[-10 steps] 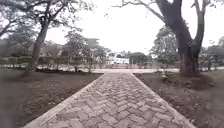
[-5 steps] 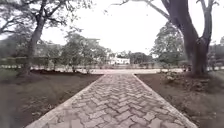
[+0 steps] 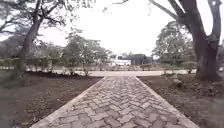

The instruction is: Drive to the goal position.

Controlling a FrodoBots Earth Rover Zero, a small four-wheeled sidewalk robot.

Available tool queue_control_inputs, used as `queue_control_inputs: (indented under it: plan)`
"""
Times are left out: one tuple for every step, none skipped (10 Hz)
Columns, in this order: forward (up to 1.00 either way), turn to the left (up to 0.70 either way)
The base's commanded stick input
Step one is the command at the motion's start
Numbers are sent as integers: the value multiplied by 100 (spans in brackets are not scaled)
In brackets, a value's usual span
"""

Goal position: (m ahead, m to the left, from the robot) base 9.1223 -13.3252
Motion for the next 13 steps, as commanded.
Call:
queue_control_inputs:
  plan:
    - [70, 0]
    - [70, 0]
    - [70, 0]
    - [70, 0]
    - [70, 0]
    - [70, 0]
    - [70, 0]
    - [70, 0]
    - [70, 0]
    - [70, 0]
    - [70, 0]
    - [70, 0]
    - [70, 0]
